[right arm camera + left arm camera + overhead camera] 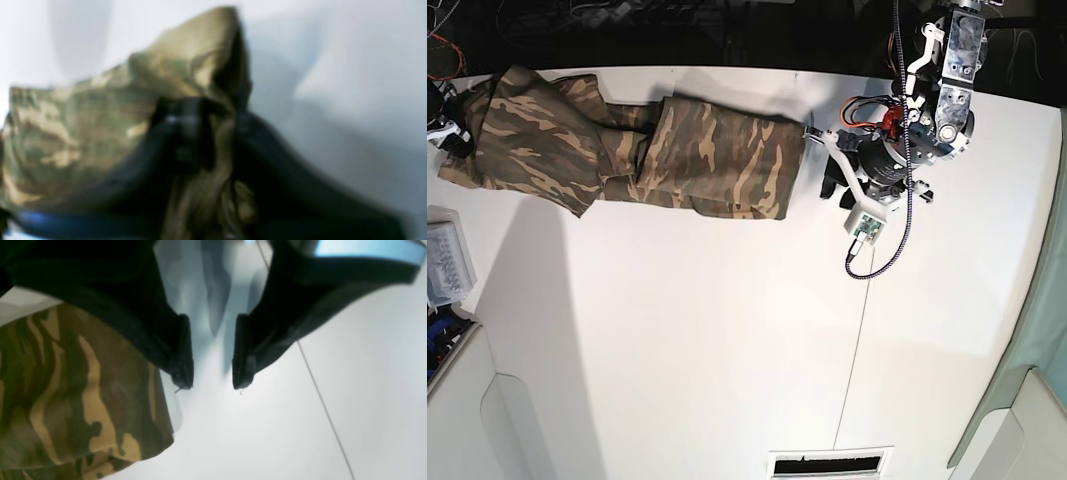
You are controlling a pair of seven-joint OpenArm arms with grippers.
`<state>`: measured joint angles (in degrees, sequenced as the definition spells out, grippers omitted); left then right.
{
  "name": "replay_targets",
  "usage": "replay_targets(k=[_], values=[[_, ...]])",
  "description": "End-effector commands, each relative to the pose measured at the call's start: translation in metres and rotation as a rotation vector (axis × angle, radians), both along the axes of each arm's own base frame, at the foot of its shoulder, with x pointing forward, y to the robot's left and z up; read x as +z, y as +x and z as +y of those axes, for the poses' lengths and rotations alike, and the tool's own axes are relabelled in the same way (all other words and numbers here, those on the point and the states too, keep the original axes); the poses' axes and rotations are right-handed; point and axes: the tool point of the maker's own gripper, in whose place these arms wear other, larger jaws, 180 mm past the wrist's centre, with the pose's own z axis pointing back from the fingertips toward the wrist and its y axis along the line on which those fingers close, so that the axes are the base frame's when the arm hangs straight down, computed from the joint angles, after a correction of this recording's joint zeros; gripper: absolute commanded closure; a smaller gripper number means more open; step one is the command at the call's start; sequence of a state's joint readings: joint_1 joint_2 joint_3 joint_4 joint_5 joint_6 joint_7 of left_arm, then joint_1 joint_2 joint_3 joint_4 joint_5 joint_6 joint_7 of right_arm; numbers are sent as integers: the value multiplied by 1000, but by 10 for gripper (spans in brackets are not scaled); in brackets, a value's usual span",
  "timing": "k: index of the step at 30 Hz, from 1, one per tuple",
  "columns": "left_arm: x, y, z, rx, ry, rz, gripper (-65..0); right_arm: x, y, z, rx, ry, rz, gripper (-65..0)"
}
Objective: Layout the t-shirt on the table in an organized manner, then fold the t-shirt properly
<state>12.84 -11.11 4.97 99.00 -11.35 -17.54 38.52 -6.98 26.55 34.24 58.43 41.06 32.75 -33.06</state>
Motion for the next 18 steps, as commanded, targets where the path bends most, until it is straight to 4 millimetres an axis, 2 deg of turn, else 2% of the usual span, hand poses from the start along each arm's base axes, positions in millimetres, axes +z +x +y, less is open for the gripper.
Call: replay_targets(k=[1,5,9,14,18], values=[[11,8,-1,-1,-12,-44,-208,9,5,-6,8,-5,-12,0],[11,10,6,16,-3,-47,-208,18,7,-3,12,32,-20,0],[12,12,30,76,16,-51,-208,48,17,-10,3,47,-83,0],[-18,-1,46,141,21,27,-208,103,38,-16,23,14,-222,0],[-43,-13,47,162,8,83,-208,130,50,-8,65,-21,-294,0]])
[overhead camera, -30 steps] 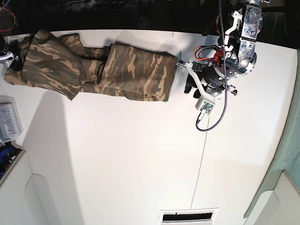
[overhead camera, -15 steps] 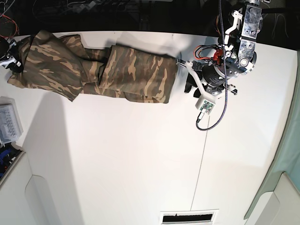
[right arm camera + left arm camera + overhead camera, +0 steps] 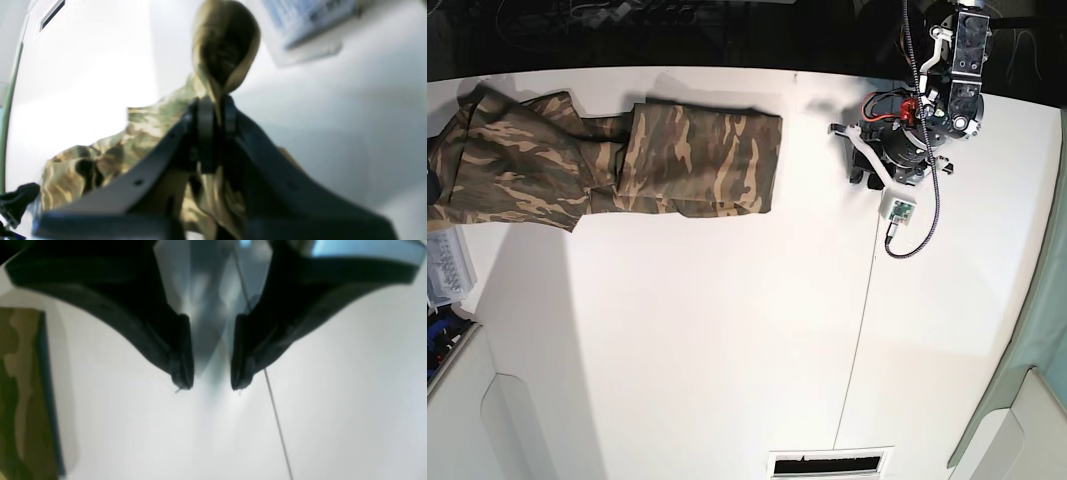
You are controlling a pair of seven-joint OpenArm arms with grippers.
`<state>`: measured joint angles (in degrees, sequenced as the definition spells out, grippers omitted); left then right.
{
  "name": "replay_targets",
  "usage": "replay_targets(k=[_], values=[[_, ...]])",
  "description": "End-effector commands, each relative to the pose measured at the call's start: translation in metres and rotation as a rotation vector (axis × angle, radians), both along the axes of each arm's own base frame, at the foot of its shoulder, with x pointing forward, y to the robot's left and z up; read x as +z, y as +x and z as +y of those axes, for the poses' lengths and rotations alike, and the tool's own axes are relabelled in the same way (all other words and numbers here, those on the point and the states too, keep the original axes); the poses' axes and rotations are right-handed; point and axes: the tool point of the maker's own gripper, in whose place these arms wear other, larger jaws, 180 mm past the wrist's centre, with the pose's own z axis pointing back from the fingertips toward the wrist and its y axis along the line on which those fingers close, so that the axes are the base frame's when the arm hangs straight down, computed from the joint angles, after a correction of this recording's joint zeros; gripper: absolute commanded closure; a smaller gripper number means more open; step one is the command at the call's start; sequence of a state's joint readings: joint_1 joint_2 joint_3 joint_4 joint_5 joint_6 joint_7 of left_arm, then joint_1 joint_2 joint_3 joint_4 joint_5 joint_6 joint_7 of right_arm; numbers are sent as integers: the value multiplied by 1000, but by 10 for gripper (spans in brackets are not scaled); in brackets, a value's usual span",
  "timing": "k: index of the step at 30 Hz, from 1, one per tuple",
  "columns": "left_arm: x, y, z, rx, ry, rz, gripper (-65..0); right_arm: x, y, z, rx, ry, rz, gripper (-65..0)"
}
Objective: Layout the t-shirt on the table in an organized manner, then fold the t-shirt properly
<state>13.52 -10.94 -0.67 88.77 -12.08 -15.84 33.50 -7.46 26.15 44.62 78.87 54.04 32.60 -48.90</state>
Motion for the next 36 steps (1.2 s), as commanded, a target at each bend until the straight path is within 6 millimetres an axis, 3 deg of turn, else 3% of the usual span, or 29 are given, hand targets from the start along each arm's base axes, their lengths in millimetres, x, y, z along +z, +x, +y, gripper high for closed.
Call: replay_targets(k=[1,5,9,13,20,24,25,27,29,36], values=[[-2,0,1,3,4,10,-208,27,13,-2,13,-16,-88,0],[-12,-8,-17,-38,-17,45,-208,50,23,31,66,-24,-179,0],[-20,-16,-33,-82,-26,71,-208,65,29,90,135,13,-264,0],[-24,-21,-42,-112,-27,88,-208,61,30,162,223,97,-291,0],[-25,-22,-40,-116,-12,90,-208,44,25,299,413,278,-264,0],[-26,-22,-40,-117,-11,90,-208,34,11,357,541,278,-206,0],[-25,-22,-40,-118,-8,90,-208,32,6,368,576,270,-188,-43],[-26,-22,-39,-118,-7,92,-208,27,-1,383,637,242,-158,-220],[-26,-23,-39,-118,-5,97,-208,26,-4,390,667,236,-148,-319],[-26,-23,-30,-119,14,97,-208,33,-8,399,692,285,-161,-323]])
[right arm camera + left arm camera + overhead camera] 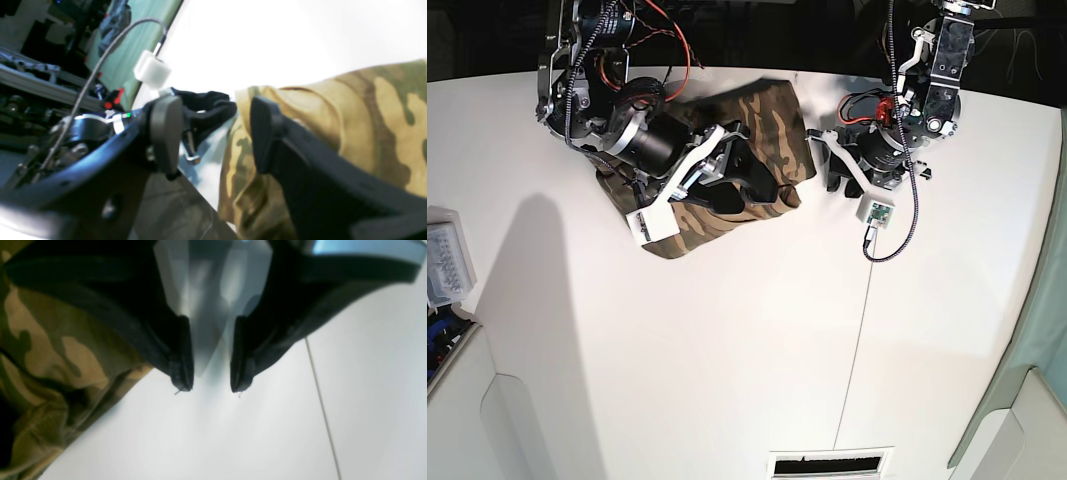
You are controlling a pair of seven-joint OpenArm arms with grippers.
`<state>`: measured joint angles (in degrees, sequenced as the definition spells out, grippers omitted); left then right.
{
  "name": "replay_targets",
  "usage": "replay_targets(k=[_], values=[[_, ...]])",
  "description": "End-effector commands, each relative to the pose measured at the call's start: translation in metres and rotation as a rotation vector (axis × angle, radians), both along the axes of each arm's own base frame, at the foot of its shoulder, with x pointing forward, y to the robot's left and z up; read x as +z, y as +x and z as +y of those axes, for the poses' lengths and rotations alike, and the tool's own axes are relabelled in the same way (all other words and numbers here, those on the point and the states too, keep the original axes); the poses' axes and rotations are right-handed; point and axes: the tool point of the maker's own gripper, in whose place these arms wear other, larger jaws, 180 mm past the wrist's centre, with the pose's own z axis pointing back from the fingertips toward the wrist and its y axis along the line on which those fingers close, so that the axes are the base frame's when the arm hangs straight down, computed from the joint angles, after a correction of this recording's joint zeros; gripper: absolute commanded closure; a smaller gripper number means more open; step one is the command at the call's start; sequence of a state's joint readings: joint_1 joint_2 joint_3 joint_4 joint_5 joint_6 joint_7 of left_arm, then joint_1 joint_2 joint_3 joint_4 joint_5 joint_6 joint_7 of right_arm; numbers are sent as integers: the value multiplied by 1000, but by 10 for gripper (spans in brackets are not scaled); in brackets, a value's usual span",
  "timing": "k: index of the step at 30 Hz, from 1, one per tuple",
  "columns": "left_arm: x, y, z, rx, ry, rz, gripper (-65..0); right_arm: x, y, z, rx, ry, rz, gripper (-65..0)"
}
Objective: Layout the t-shirt on the table in an organized manner, then fold the t-shirt properly
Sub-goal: 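Fold the other strip end with the right gripper over the stack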
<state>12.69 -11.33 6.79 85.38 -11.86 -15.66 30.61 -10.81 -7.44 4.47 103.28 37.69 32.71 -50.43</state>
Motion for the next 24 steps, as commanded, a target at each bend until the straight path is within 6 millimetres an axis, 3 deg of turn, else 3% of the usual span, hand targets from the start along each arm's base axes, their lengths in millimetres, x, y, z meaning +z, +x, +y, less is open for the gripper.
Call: replay_targets(k=[1,6,11,14,16,20,24], values=[[-11,-15,12,-10,51,77,-208,14,6,3,-1,33,-48,-323],[-12,-16,27,-17,87,86,-208,19,9,1,-7,31,-67,-323],[-13,-19,41,-24,125,106,-208,26,17,-16,-52,14,-106,-309],[-1,-16,41,-43,130,81,-208,32,23,-35,-107,-7,-129,-131],[20,-10,36,-65,130,20,-208,33,29,-56,-165,-38,-141,0],[72,-1,27,-125,131,-108,-203,42,43,-119,-341,-104,-186,0],[110,-3,-8,-255,51,-199,-188,46,55,-193,-481,-227,-228,0]])
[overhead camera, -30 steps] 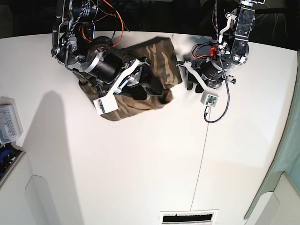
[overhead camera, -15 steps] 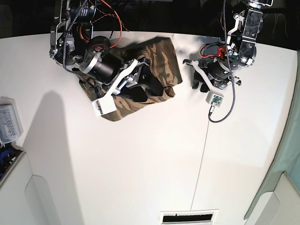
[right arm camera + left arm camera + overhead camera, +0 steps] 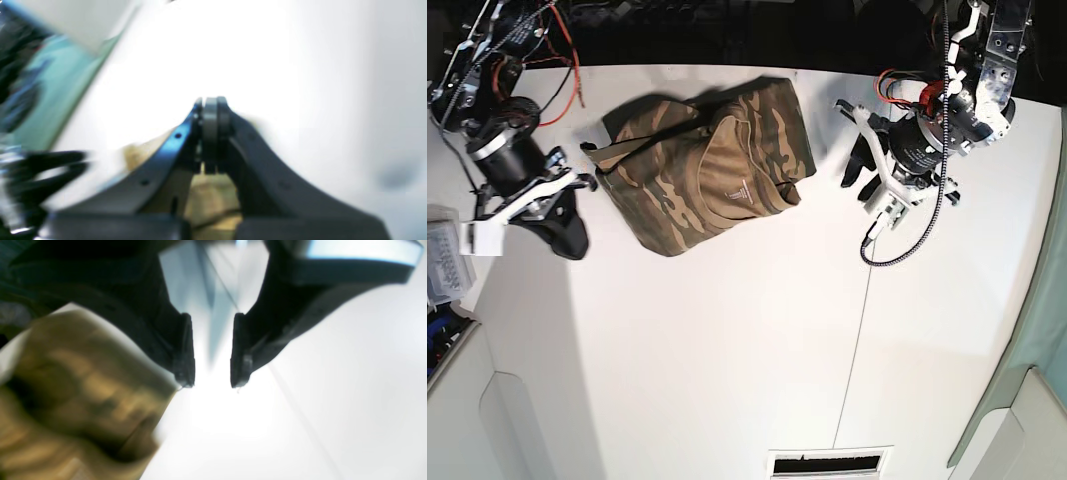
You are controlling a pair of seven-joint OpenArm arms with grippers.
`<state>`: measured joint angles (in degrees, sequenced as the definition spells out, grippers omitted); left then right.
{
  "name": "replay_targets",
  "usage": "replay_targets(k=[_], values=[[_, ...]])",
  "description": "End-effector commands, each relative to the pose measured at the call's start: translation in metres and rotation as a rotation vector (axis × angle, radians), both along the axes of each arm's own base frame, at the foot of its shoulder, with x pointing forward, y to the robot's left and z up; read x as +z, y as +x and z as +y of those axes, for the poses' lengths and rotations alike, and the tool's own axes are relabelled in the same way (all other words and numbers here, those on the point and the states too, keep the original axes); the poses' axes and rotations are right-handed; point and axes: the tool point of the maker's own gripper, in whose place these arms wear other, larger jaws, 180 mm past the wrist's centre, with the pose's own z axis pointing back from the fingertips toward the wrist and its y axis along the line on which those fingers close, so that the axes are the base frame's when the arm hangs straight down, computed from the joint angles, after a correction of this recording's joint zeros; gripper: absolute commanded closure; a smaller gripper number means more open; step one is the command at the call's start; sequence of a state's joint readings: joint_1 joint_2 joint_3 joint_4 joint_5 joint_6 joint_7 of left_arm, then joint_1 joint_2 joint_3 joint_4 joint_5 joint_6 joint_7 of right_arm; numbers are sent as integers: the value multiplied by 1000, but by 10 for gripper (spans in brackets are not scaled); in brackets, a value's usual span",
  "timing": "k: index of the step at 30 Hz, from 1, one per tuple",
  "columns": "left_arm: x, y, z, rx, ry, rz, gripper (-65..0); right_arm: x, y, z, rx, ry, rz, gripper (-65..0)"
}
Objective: Layout the t-shirt on the table in an organized manner, then fold the t-shirt properly
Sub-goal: 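Fold the other strip end with the right gripper over the stack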
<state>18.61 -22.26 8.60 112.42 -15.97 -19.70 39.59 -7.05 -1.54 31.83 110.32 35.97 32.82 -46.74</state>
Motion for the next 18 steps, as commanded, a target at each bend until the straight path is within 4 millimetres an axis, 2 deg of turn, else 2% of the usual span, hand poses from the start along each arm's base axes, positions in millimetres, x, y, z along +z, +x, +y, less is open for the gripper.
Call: replay_targets(k=[1,4,7,10,13,16,18], values=[[10,-2,-16,-36,-45,-25,-188,11,5,-16,-21,-29,-46,0],[19,-3,-47,-87,-116,-60,-188,-1,10,-44,-50,-82,-17,0],[22,0,-76,-116,-160,-69,-188,-25,21,-45,-35,-38,43,0],[18,-5,-102,-131,-217,-42,-185,-62,30,-22,21,32,139,0],[2,-14,-123,-125,-260,22,-164,-96,27,10,93,86,224,0],[-29,-21,-130,-99,-238,98,-135,-120,22,27,124,47,248,0],[-52,-29,-126,-91,-197,152,-133,-130,18,31,136,23,264,0]])
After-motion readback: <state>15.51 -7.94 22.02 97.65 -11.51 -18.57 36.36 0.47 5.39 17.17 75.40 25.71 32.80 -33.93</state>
